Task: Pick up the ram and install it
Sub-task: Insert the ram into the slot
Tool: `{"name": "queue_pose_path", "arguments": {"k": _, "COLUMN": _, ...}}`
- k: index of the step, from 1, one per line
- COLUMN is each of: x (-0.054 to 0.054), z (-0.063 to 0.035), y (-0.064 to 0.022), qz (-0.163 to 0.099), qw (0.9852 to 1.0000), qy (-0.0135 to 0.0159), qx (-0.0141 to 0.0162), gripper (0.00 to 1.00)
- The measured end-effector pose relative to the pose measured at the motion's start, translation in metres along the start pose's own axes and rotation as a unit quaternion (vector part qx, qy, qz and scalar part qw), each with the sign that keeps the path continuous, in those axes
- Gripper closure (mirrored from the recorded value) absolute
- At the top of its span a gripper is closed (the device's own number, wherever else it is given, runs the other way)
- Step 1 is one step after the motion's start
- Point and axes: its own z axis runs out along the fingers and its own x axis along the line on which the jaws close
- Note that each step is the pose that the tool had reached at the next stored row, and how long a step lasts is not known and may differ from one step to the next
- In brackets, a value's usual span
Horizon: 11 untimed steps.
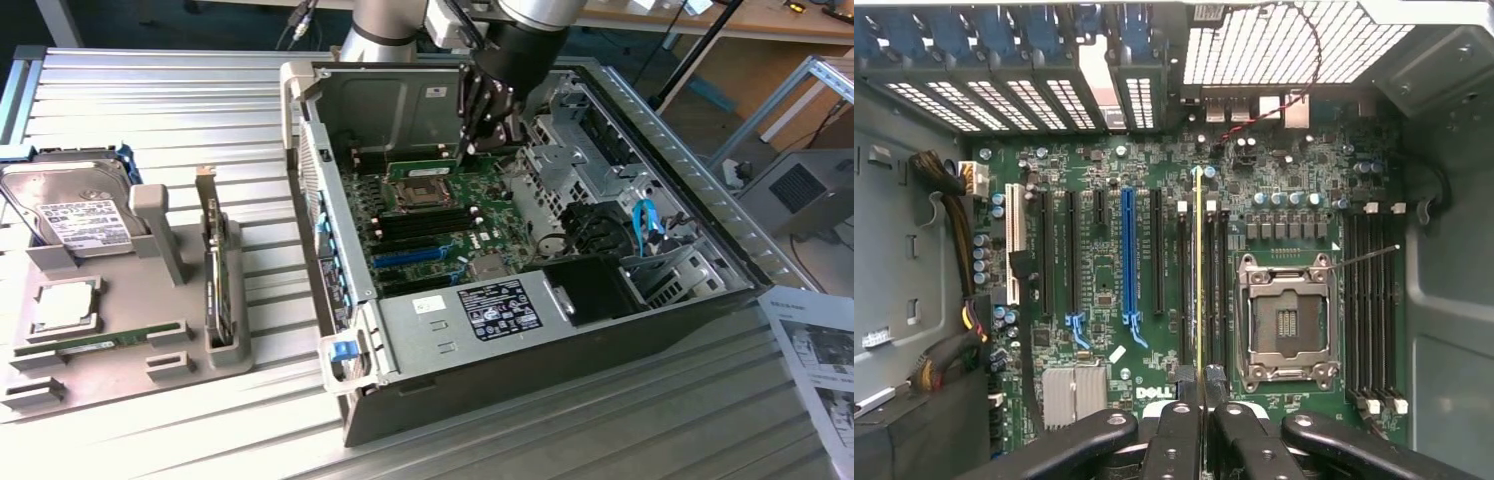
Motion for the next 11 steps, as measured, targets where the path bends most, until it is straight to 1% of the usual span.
{"name": "queue_pose_path", "arguments": {"k": 1, "x": 0.001, "z": 0.0057, "y": -0.0002, "qz": 0.0, "qw": 1.0, "qy": 0.0, "qx": 0.0, "gripper": 0.88}}
{"name": "queue_pose_path", "arguments": {"k": 11, "x": 0.003, "z": 0.02, "y": -0.0008, "qz": 0.0, "qw": 1.0, "qy": 0.0, "qx": 0.0, "gripper": 0.88}}
